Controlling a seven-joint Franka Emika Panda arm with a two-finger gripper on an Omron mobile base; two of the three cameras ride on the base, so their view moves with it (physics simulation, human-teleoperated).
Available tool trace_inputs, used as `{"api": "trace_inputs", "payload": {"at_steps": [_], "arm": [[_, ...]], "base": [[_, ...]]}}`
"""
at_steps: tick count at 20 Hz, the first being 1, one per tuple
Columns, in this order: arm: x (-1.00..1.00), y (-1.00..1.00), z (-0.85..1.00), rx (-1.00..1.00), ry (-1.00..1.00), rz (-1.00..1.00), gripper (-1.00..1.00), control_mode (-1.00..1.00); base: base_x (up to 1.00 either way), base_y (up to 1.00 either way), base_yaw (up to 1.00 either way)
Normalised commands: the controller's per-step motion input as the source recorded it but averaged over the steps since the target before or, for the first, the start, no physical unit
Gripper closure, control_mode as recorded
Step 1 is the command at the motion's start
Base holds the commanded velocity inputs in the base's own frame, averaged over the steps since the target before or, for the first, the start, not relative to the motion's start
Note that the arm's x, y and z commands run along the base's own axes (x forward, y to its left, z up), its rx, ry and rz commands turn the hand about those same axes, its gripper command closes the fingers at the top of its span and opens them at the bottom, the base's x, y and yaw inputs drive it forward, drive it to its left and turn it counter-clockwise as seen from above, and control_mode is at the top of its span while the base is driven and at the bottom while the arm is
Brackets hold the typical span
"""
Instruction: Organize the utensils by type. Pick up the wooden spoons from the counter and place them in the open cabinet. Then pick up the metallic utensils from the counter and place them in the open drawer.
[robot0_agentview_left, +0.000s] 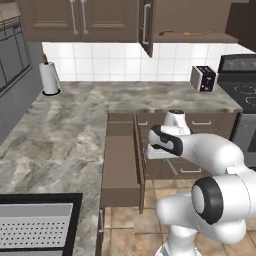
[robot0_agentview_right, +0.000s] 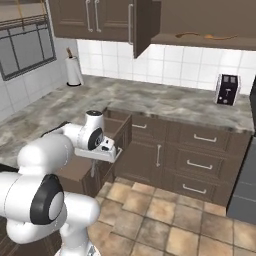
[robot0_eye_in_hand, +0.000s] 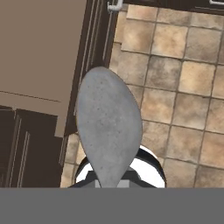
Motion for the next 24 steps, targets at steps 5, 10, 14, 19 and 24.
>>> {"api": "trace_inputs", "payload": {"at_steps": [5,10,14,19,24], "arm": [[0.0,0.0,0.0,0.0,0.0,0.0,1.0,1.0],[0.0,0.0,0.0,0.0,0.0,0.0,1.0,1.0],[0.0,0.0,0.0,0.0,0.0,0.0,1.0,1.0],[0.0,0.0,0.0,0.0,0.0,0.0,1.0,1.0],[0.0,0.0,0.0,0.0,0.0,0.0,1.0,1.0]], "base": [[0.11,0.35,-0.01],[0.24,0.45,-0.07],[0.49,0.44,-0.02],[0.56,0.21,0.0],[0.15,0.0,0.0]]}}
